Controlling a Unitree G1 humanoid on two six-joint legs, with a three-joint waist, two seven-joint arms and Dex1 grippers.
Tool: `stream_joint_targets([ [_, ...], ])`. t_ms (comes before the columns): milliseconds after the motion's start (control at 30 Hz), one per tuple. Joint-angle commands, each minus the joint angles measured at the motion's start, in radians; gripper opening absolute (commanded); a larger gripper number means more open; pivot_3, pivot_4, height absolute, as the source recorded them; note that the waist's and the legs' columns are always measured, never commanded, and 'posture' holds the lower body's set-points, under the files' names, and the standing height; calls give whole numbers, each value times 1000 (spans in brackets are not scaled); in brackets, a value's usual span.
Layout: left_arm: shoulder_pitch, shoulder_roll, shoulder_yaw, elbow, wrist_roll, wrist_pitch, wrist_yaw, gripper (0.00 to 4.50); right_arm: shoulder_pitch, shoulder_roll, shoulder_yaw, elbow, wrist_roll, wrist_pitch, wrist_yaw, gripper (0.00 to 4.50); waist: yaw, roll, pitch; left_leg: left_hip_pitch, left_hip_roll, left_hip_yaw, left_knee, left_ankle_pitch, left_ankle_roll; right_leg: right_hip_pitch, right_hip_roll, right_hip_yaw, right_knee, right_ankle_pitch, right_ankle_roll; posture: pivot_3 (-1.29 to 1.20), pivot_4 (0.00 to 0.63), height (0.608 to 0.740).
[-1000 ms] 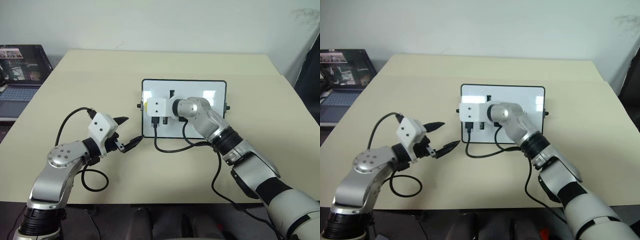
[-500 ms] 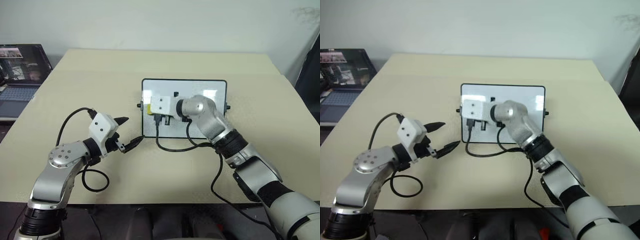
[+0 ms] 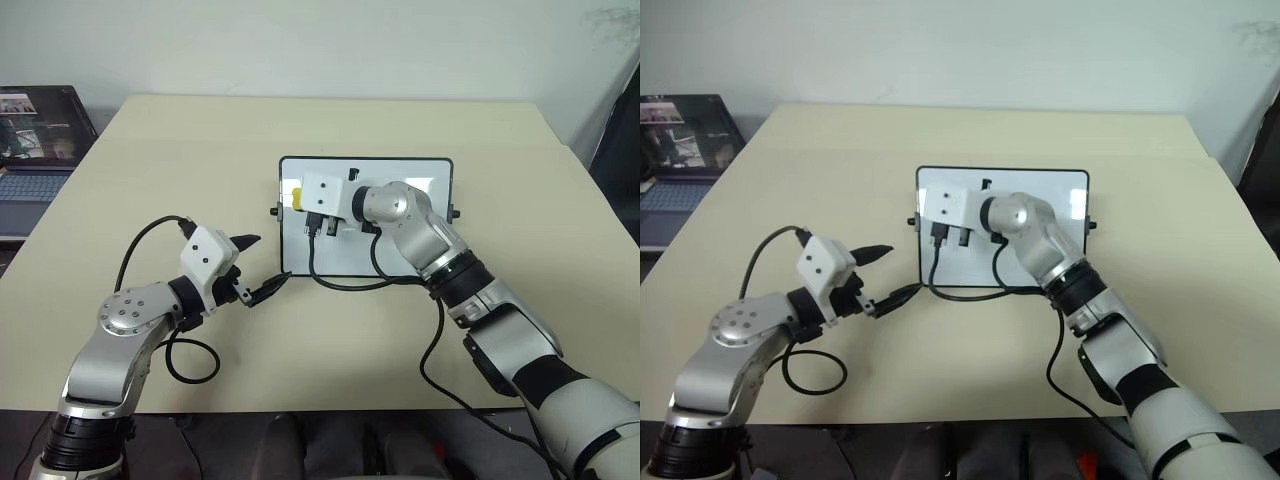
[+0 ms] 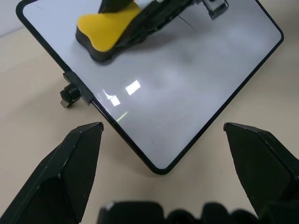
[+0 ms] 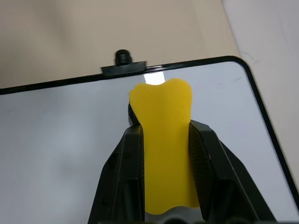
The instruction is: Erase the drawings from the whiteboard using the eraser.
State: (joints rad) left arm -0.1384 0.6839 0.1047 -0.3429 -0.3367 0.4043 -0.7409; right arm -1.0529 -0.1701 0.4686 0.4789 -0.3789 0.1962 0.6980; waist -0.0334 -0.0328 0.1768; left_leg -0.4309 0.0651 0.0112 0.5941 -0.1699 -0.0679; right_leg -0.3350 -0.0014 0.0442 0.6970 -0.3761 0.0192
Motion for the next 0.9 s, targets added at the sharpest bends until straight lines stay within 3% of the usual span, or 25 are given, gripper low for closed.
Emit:
stream_joint_targets([
  [33, -7, 4, 11, -26, -7, -13, -6, 4500, 72, -32, 34, 27, -23, 13, 32, 985, 1, 0, 0, 2, 0, 0, 0, 1, 0, 1, 0, 0, 0, 0, 0, 0, 150, 740],
  [233, -15, -2, 7, -21, -5, -13, -7, 4500, 130, -56, 37, -13, -10, 37, 70, 984, 2, -1, 0, 15, 0, -1, 0, 2, 1, 9, -1, 0, 0, 0, 0, 0, 150, 740],
  [400, -24, -17, 0, -15, -3, -17, -1, 4500, 173, -44, -72, -188, 96, 134, 91, 982, 3, -1, 0, 15, 1, -2, 0, 3, 2, 9, -1, -1, 0, 0, 0, 0, 150, 740],
  [533, -32, -49, -1, -7, -3, -35, 15, 4500, 313, -70, -269, -631, 286, 415, 140, 981, 10, 0, 0, 8, 1, -3, -1, 3, 1, 11, -2, -2, -1, 0, 0, 0, 150, 740],
  [600, -38, -66, -3, -1, 0, -44, 26, 4500, 383, -82, -328, -785, 356, 533, 140, 980, 10, 0, 0, -3, 1, -3, -1, 3, 1, 0, -2, -2, -1, 0, 0, 0, 150, 740],
  [700, -44, -93, -10, 1, 2, -55, 43, 4500, 526, -103, -421, -1015, 451, 700, 116, 979, 8, -1, 0, -5, -1, -2, -1, 3, 0, -1, -1, -2, -4, 0, 0, 0, 150, 740],
  [900, -46, -138, -15, 12, 12, -82, 78, 4500, 801, -109, -549, -1265, 529, 814, 7, 979, 0, 0, 0, -5, -1, -1, -2, 2, -1, -1, 1, 0, -7, 0, 0, 0, 150, 740],
])
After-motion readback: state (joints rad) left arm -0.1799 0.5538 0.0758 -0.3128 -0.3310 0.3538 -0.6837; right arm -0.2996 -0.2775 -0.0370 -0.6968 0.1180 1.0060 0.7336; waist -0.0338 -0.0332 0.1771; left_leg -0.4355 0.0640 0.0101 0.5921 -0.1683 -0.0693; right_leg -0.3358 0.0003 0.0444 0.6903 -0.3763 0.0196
